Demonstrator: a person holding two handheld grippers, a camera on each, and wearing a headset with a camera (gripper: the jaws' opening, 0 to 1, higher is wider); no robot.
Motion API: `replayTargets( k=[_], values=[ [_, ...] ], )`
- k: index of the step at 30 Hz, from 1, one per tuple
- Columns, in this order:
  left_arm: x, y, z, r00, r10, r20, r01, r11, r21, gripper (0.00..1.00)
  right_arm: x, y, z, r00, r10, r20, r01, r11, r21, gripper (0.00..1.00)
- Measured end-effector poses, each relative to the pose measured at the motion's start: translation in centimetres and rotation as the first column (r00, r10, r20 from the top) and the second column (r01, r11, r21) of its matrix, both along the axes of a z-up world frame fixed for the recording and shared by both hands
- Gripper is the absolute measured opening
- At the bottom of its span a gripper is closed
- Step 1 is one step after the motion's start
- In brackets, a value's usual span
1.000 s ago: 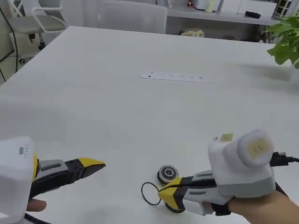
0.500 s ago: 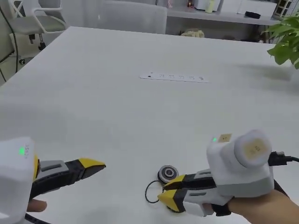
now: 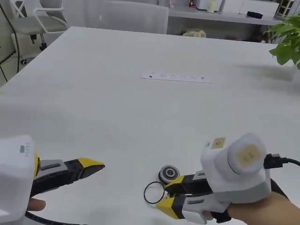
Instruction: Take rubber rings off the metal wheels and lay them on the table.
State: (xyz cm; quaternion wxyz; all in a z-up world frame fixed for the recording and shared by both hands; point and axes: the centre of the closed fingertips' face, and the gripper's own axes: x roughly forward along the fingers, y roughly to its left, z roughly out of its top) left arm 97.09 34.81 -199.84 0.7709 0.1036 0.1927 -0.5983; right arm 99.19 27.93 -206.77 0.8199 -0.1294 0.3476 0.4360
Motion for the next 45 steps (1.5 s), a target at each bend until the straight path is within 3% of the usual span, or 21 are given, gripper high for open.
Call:
replayTargets(
  k=[9,14,19,22,28,31,34,37,40,45],
  values=[
    [0.1,0.0,0.1,1.000,0.003,-0.001,-0.003,1.000,-0.005,0.75,0.4,-0.8,0.3,0.998,-0.050,-0.026,0.050,0.999,0.009,0.20],
    [0.0,-0.1,0.2,1.000,-0.003,0.000,0.003,1.000,-0.006,0.75,0.9,-1.0,1.1,0.997,-0.070,-0.018,0.071,0.996,0.044,0.20],
    [-0.2,-0.6,0.5,1.000,-0.014,-0.003,0.014,1.000,-0.024,0.75,1.3,-1.5,2.0,0.997,-0.075,0.005,0.075,0.994,0.074,0.21],
    [-0.2,-0.7,0.6,1.000,-0.013,-0.002,0.013,1.000,-0.025,0.75,1.9,-2.0,2.5,0.997,-0.057,0.052,0.053,0.996,0.079,0.21],
    [-0.4,-1.3,1.0,1.000,-0.018,-0.022,0.017,0.999,-0.048,0.75,2.3,-2.8,3.7,0.996,-0.045,0.076,0.035,0.990,0.136,0.22],
    [0.0,-1.4,1.7,1.000,0.000,0.012,0.000,0.999,-0.046,0.75,2.5,-3.5,4.0,0.995,-0.046,0.085,0.034,0.990,0.134,0.22],
    [0.4,-1.8,3.5,1.000,0.013,0.011,-0.012,0.994,-0.105,0.78,2.5,-4.3,4.0,0.994,-0.037,0.101,0.025,0.993,0.115,0.21],
    [0.9,-2.1,4.7,0.999,0.017,0.028,-0.014,0.994,-0.113,0.77,2.4,-4.8,4.0,0.995,-0.037,0.097,0.026,0.993,0.114,0.20],
    [1.7,-2.6,6.6,0.996,0.010,0.091,0.000,0.994,-0.108,0.78,2.1,-4.7,3.8,0.997,-0.019,0.075,0.009,0.991,0.136,0.20],
    [2.3,-4.0,9.1,0.989,-0.034,0.143,0.052,0.991,-0.120,0.77,1.2,-4.8,2.5,0.999,0.013,0.034,-0.017,0.994,0.110,0.20]
  ],
)
